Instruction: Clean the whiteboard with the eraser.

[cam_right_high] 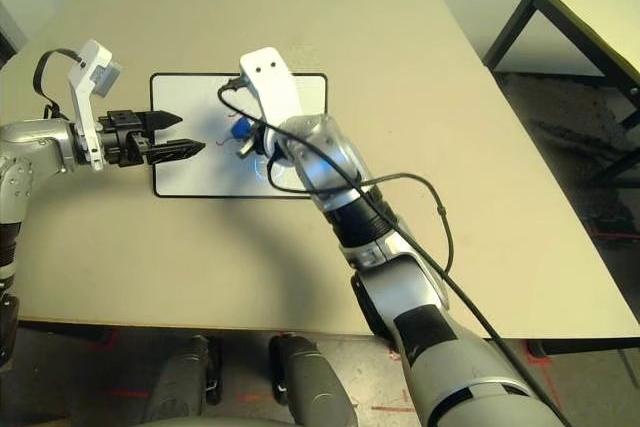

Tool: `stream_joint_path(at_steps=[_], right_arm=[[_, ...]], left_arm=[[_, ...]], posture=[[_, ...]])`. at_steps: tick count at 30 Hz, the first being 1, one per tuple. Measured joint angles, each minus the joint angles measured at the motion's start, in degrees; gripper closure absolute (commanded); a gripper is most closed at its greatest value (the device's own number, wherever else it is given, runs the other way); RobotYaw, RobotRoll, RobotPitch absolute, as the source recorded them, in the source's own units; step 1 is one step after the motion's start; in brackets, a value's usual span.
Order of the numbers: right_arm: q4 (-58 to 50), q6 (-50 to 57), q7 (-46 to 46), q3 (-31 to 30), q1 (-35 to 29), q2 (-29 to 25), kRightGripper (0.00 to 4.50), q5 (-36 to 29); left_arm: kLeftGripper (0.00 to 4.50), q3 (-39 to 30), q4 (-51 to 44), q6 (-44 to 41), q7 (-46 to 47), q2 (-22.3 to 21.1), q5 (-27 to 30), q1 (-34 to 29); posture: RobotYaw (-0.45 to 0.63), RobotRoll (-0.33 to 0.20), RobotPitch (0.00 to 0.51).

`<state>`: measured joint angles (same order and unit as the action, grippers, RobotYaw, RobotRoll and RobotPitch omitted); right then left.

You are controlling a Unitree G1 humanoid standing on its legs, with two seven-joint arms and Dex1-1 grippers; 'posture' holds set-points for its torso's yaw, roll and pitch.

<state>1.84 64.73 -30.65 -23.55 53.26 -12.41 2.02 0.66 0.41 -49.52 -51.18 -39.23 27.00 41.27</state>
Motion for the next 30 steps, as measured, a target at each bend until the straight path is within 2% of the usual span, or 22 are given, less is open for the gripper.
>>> stream_joint_path(at_steps=[8,15,21,30], right_arm=[[-0.7,1.7,-0.5,-0.3,0.1,-0.7,3.86,-0.6],[3.1,0.3,-0.5,1.0,6.6,-1.7,3.86,-0.5],[6.8,-1.8,-0.5,2.0,9.8,-2.6,3.87,-0.4],[7.9,-2.5,-1.5,0.4,10.5,-2.4,3.88,-0.2]], left_arm=[[0.00,0.0,0.0,-0.1,-0.3,-0.2,0.0,0.0],[0.00,0.0,0.0,-0.5,-0.5,-0.2,0.0,0.0],[0.00,0.1,-0.1,-0.9,-0.5,-0.3,0.0,0.0],[0.00,0.3,-0.5,-1.7,-0.5,-0.3,0.0,0.0]], posture=[[-0.04,0.000,0.133],[-0.04,0.000,0.129],[-0.04,0.000,0.126],[-0.04,0.000,0.128]])
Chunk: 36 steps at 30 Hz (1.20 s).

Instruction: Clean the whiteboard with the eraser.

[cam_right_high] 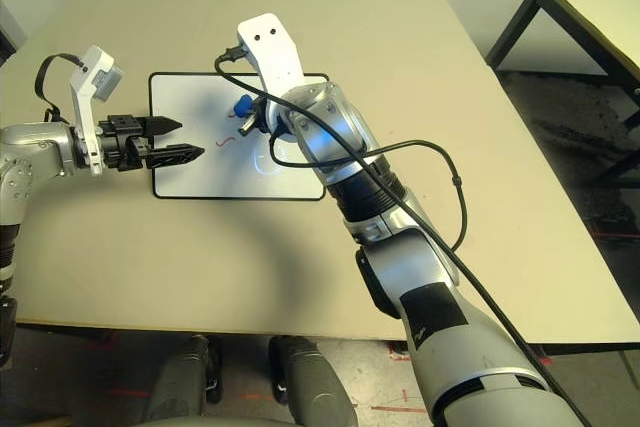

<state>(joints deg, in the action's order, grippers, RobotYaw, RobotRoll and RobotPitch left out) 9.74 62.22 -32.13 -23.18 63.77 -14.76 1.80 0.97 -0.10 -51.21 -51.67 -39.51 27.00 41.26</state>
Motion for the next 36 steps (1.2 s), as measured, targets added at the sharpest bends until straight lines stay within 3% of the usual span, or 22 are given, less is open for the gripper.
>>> stream_joint_path(at_steps=[12,27,36], right_arm=[[-0.1,0.1,-3.0,-3.1,0.0,-0.1,3.88,0.3],[9.2,-5.0,-3.0,-0.8,5.4,-1.3,3.88,1.0],[-2.0,1.1,-3.9,-4.1,-2.4,0.1,3.88,0.9]], left_arm=[[0.00,0.0,-1.6,-1.2,0.0,0.0,0.1,-0.7],[0.00,-0.1,-2.0,-1.5,0.6,0.0,0.4,-1.5],[0.00,-0.1,-2.1,-1.5,0.7,0.0,0.5,-1.7]], posture=[[-0.03,0.000,0.138],[-0.03,0.000,0.139],[-0.03,0.000,0.142]])
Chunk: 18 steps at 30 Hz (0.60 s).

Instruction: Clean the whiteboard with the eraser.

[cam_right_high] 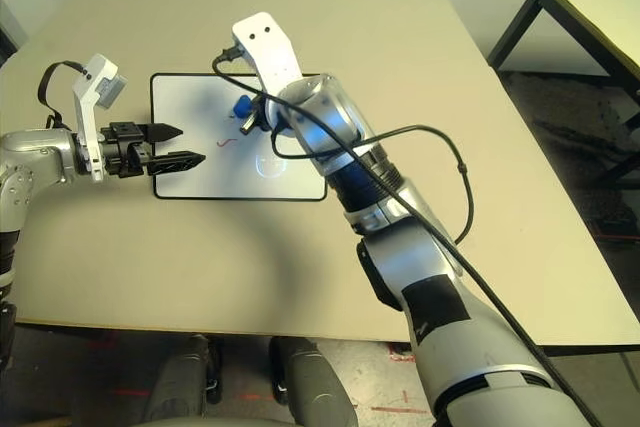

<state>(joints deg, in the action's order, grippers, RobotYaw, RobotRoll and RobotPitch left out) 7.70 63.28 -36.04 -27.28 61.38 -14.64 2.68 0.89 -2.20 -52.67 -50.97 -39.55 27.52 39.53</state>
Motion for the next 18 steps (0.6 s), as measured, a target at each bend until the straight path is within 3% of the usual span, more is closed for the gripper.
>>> stream_joint_path(at_steps=[5,18], right_arm=[[-0.9,1.2,-0.2,-0.7,-0.7,0.0,3.88,-0.1],[11.1,-5.2,2.3,4.3,7.1,-0.7,3.88,0.3]], left_arm=[[0.00,0.0,0.0,0.1,-0.1,0.0,0.0,0.0],[0.00,0.0,0.0,0.2,-0.2,0.0,0.0,0.0]], posture=[[-0.03,0.000,0.140],[-0.03,0.000,0.139]])
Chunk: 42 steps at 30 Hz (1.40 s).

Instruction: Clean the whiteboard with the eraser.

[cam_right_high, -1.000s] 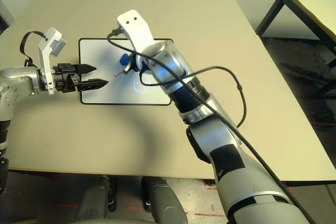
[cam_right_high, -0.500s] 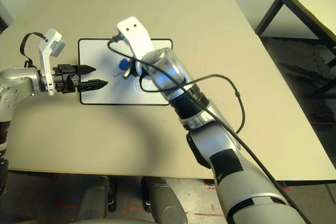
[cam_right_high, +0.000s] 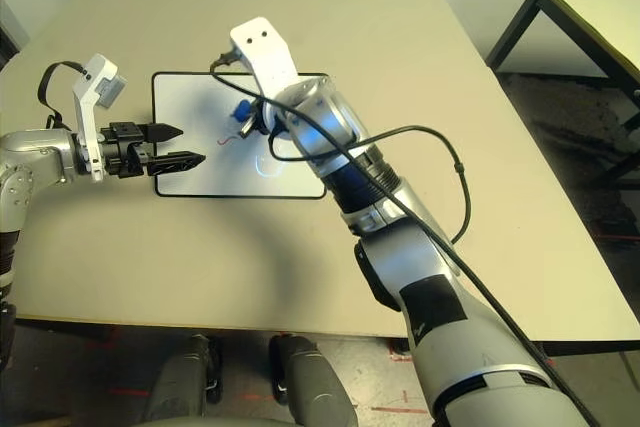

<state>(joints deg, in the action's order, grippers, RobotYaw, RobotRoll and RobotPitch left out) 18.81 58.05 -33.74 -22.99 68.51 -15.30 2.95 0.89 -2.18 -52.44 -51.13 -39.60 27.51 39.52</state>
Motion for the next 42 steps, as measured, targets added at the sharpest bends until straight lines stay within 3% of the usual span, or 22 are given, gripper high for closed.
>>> stream_joint_path(at_steps=[13,19,26,42], right_arm=[[-11.5,7.2,-2.0,-5.0,-7.4,1.9,3.88,-0.6],[-8.7,6.0,-1.8,-4.9,-5.5,1.9,3.88,-0.8],[-0.1,0.2,0.9,0.3,0.7,1.9,3.88,-0.6],[-8.7,4.1,-1.1,-4.1,-6.5,3.4,3.88,-0.7]], left_arm=[[0.00,0.0,0.0,-0.4,0.5,0.0,0.4,0.0],[0.00,0.0,-0.2,-0.6,0.6,0.0,0.5,0.0],[0.00,0.0,-0.3,-0.7,0.6,0.0,0.8,-0.1],[0.00,0.0,-0.3,-0.8,0.6,0.0,1.2,0.0]], posture=[[-0.03,0.000,0.143],[-0.03,0.000,0.142],[-0.03,0.000,0.139],[-0.02,0.000,0.142]])
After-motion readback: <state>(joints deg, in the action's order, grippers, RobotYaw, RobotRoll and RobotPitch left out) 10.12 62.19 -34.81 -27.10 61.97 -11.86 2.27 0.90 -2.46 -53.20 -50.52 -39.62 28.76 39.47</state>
